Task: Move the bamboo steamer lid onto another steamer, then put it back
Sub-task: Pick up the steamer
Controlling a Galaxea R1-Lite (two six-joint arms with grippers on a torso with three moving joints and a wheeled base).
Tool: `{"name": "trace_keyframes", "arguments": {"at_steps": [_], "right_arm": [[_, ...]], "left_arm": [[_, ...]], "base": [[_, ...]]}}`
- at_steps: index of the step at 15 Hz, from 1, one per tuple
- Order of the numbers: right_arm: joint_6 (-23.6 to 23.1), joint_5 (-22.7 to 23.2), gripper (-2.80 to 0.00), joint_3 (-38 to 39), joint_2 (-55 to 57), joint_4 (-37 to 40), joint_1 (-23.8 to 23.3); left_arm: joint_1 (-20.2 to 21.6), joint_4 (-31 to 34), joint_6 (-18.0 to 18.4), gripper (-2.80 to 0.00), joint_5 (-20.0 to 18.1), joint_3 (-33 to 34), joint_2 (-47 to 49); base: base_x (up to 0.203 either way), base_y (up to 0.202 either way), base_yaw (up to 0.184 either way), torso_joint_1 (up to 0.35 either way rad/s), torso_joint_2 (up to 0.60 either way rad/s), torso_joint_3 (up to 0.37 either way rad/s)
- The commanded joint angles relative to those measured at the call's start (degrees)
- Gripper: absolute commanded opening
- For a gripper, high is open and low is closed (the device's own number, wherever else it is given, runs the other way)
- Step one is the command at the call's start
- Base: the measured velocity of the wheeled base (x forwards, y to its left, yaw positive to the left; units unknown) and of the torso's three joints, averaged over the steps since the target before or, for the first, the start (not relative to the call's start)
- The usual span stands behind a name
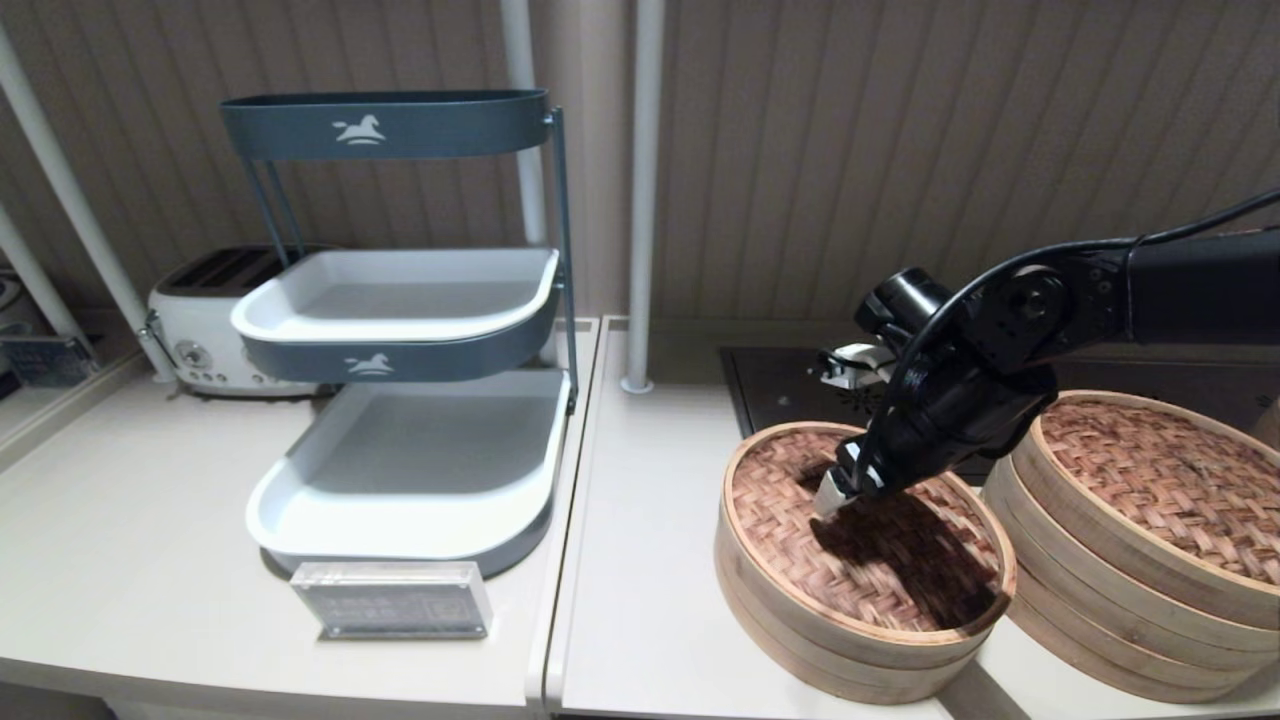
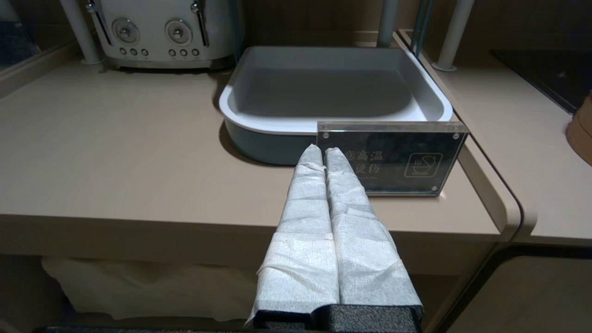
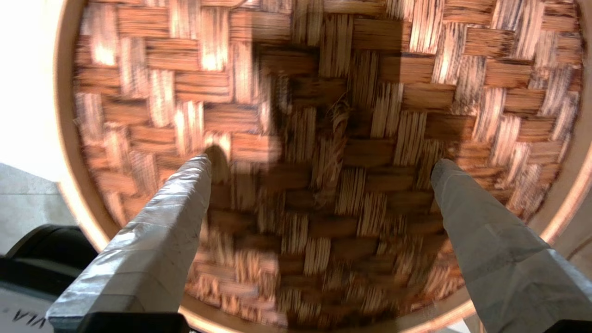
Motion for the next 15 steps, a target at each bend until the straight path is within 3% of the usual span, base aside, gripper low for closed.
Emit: {"name": "trace_keyframes", "arguments": {"at_steps": [1,6,7,15], "right_arm": [[-0.1,-0.1,0.0,2.1,0.0,-2.4,0.1],[-0.3,-0.1,0.0,1.7,0.7,-2.7,-0.1],[-0.3,-0.1,-2.8,1.8,0.8,-2.7,-0.2],[-0.2,0.3,-2.8,3.0,0.4,-2.7,-0.2]], "left_arm": [[0.0,0.0,0.0,-2.8,0.0,1.6,-0.1],[0.0,0.0,0.0,-2.8,0.0,1.6,-0.1],[0.0,0.0,0.0,-2.8,0.0,1.6,-0.1],[0.0,0.0,0.0,-2.8,0.0,1.6,-0.1]], "base": [[0.0,0.0,0.0,0.0,0.0,0.0],[0.0,0.0,0.0,0.0,0.0,0.0],[0.0,0.0,0.0,0.0,0.0,0.0],[0.0,0.0,0.0,0.0,0.0,0.0]]}}
